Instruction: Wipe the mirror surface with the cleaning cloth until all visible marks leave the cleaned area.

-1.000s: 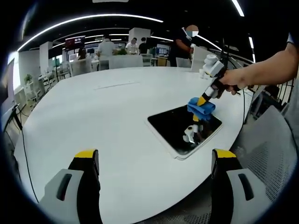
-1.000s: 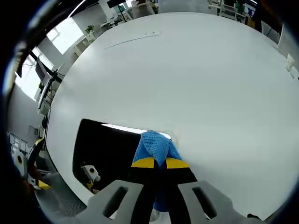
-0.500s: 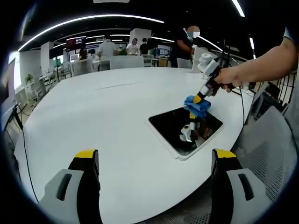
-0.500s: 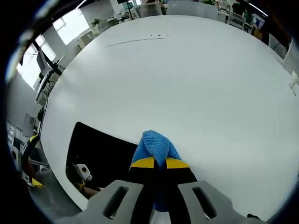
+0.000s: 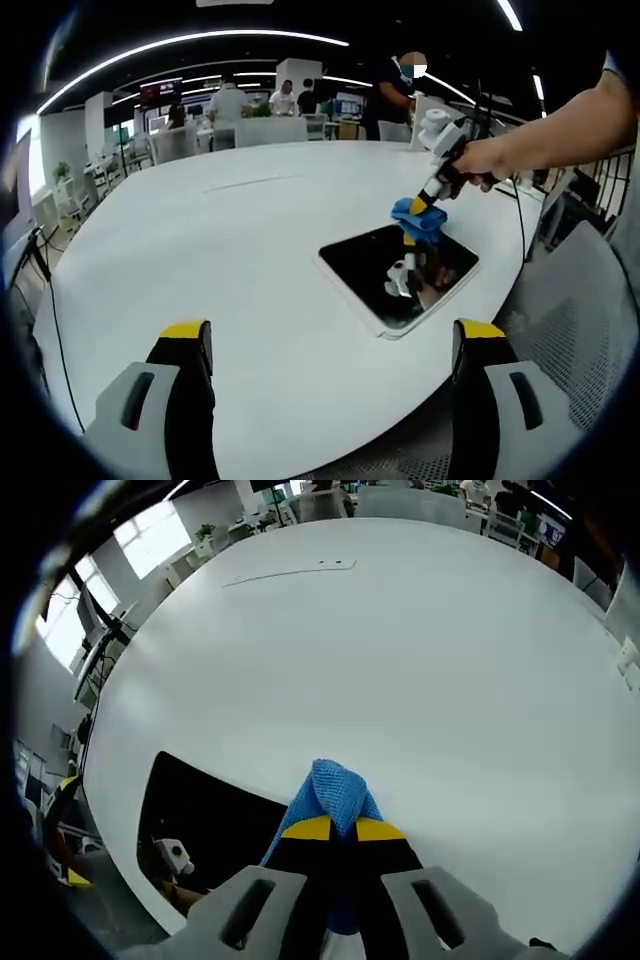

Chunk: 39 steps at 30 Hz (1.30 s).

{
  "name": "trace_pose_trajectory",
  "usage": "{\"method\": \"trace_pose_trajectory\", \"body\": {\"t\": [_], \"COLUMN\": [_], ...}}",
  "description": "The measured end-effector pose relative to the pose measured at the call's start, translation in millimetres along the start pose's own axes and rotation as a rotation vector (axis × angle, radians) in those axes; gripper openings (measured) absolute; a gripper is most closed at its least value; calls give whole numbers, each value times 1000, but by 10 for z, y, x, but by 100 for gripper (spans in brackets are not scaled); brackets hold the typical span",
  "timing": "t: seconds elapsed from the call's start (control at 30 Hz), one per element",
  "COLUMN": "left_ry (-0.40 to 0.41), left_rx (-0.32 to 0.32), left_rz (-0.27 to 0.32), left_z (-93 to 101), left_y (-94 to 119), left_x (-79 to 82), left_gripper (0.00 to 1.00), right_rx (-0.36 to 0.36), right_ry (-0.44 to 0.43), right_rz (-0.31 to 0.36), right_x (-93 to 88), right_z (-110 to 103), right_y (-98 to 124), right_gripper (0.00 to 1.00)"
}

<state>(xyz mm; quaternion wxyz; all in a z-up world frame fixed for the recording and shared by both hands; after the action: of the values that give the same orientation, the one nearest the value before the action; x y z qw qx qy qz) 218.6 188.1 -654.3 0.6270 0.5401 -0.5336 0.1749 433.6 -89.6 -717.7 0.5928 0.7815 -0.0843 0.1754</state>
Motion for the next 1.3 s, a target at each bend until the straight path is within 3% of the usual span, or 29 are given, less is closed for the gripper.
{"method": "trace_pose_trajectory", "body": {"t": [0.43, 0.73, 0.83, 1.1, 1.3], "left_ry": [5, 6, 14, 24, 26], "left_rx": [18, 39, 43, 49, 57], "left_rz": [13, 22, 21, 4, -5], "left_z": [-30, -58, -65, -77, -95], "left_y": [11, 33, 38, 43, 45], "left_x": [13, 34, 31, 0, -21], "left_gripper": [99, 99, 99, 99, 99], "right_rx": [43, 52, 58, 70, 68], "right_ry": [-8, -30, -50, -38, -47], "right_rz": [52, 52, 25, 10, -1], "right_x": [23, -121, -195, -292, -340], "right_z": [61, 352, 461, 577, 656], "right_y": [334, 666, 727, 773, 614], "right_gripper": [0, 1, 1, 1, 2]}}
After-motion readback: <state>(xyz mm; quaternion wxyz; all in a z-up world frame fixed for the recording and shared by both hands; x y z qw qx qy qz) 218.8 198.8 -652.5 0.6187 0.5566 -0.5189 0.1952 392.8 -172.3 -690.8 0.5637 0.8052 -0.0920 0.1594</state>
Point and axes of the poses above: the point that each gripper's makers call its tool centre point, and the gripper's own axes: y roughly backward along the fingers, z roughly to its right, x roughly out of its top, the point moved 3 cm from there along y, roughly backward along the fingers, and after that the axes turned 15 degrees about -y, right-handed, at the moved point
